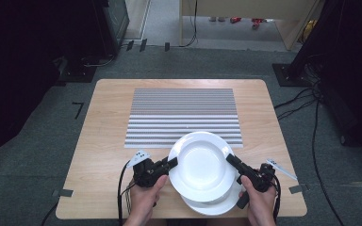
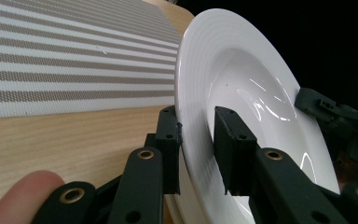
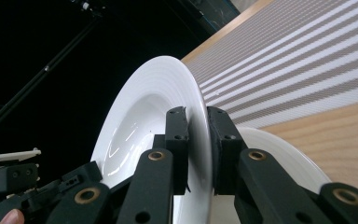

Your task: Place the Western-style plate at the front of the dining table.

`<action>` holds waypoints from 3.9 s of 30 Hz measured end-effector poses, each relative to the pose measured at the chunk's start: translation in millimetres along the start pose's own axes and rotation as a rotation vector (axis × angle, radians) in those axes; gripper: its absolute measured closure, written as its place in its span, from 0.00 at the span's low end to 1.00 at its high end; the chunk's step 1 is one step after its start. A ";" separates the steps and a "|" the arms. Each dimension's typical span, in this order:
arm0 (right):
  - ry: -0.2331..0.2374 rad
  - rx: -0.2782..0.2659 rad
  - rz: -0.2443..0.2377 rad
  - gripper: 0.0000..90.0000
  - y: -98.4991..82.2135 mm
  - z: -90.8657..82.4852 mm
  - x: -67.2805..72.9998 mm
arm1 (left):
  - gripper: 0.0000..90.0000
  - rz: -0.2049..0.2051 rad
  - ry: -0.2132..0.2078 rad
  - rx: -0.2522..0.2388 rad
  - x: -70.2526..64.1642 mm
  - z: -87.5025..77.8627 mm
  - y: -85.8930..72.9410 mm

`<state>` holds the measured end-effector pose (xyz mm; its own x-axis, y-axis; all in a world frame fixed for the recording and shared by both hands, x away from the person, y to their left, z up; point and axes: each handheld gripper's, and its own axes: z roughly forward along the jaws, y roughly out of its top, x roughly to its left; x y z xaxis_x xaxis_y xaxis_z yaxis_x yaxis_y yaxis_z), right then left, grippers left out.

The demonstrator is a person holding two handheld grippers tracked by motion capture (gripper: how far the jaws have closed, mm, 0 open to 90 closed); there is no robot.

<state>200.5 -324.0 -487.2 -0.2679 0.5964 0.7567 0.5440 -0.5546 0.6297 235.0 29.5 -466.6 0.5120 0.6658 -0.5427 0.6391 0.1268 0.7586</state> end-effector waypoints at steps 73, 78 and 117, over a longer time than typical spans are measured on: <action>-0.035 0.145 0.161 0.92 95.7 193.3 -36.6 | 0.83 -0.171 0.098 -0.013 129.6 93.4 127.0; -0.044 0.152 0.212 0.92 91.1 200.7 -46.1 | 0.82 -0.166 0.126 0.005 134.3 101.2 128.0; -0.186 0.149 0.198 0.88 92.4 233.8 -82.3 | 0.77 -0.191 0.156 0.109 162.3 149.4 112.3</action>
<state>458.7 -288.7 -532.5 -0.0025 0.5885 0.8085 0.6853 -0.5878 0.4299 475.7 41.9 -523.4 0.2872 0.7434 -0.6040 0.7778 0.1870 0.6000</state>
